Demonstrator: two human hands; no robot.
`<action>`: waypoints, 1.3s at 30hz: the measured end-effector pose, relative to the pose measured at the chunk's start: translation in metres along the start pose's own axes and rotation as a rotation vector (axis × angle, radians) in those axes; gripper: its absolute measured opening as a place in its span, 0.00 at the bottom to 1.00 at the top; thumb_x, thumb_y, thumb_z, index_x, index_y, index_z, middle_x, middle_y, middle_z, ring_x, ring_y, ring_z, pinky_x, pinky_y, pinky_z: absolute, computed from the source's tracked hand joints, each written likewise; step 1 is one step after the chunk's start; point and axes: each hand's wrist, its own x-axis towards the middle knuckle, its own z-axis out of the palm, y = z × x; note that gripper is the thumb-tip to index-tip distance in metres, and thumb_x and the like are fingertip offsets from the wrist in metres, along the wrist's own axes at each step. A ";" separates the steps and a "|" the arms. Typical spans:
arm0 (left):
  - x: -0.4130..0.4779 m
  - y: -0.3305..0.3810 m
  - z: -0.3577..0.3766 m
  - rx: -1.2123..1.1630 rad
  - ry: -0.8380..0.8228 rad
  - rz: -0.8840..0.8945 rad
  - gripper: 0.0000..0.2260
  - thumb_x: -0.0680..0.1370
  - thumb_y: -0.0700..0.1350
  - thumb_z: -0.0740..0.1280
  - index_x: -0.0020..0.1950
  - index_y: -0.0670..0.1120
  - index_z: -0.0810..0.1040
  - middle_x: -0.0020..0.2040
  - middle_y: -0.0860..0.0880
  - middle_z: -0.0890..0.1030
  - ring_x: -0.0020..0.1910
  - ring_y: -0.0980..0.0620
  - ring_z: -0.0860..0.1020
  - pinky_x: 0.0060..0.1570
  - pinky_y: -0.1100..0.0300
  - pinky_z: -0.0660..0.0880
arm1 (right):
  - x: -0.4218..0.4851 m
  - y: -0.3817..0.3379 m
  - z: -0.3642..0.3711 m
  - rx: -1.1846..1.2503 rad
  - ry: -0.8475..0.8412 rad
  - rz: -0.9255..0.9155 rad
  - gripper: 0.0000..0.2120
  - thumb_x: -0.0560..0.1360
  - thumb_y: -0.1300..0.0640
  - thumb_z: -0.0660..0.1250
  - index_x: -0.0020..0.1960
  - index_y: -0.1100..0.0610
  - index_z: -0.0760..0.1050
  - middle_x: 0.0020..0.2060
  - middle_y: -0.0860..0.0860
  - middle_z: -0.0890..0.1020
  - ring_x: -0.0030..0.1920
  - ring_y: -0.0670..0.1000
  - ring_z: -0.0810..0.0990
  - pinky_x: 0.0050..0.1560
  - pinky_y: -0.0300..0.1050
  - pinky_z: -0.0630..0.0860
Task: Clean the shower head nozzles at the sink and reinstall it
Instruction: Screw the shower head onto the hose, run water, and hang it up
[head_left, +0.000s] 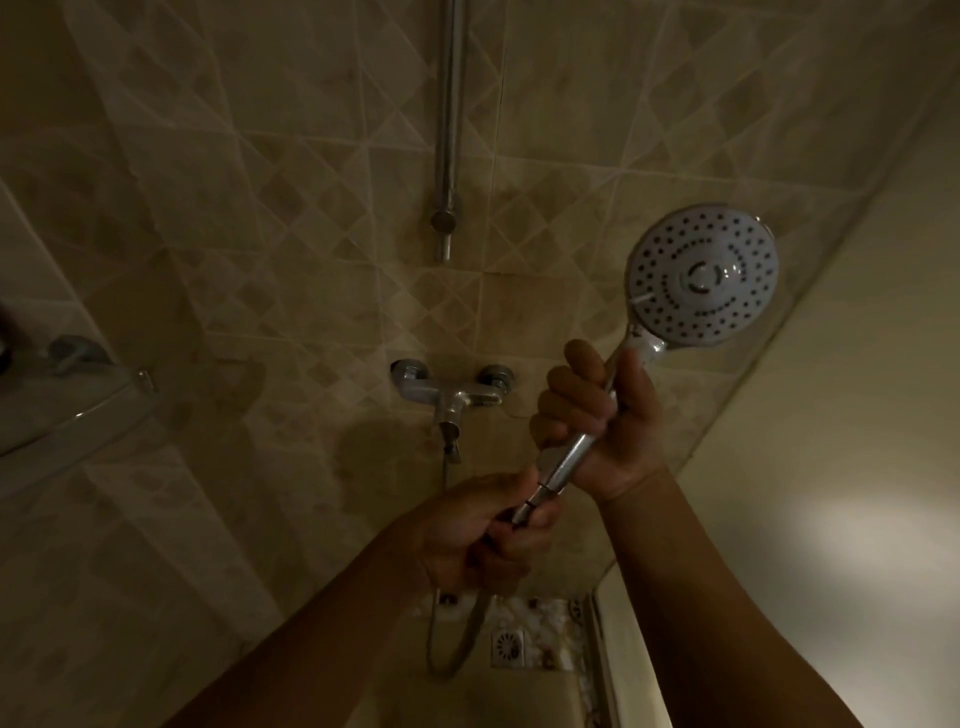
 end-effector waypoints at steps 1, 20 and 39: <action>0.001 -0.001 0.002 0.017 0.019 0.016 0.16 0.78 0.62 0.62 0.44 0.49 0.74 0.27 0.56 0.63 0.21 0.58 0.57 0.20 0.65 0.54 | 0.001 -0.002 0.000 -0.022 0.006 0.010 0.12 0.78 0.53 0.66 0.40 0.58 0.72 0.26 0.49 0.71 0.27 0.46 0.68 0.34 0.41 0.70; 0.008 -0.022 0.010 0.349 0.586 0.095 0.10 0.80 0.50 0.65 0.39 0.50 0.73 0.28 0.53 0.68 0.22 0.58 0.61 0.23 0.63 0.57 | -0.012 0.009 -0.026 -0.141 0.531 0.080 0.16 0.76 0.54 0.64 0.31 0.53 0.66 0.21 0.45 0.60 0.21 0.44 0.59 0.23 0.37 0.64; 0.029 -0.048 0.001 0.585 0.932 0.012 0.13 0.78 0.46 0.63 0.35 0.45 0.68 0.25 0.48 0.66 0.20 0.53 0.63 0.22 0.63 0.60 | -0.015 0.022 -0.042 -0.483 0.740 0.140 0.14 0.77 0.52 0.66 0.35 0.54 0.68 0.24 0.49 0.67 0.24 0.47 0.67 0.28 0.42 0.69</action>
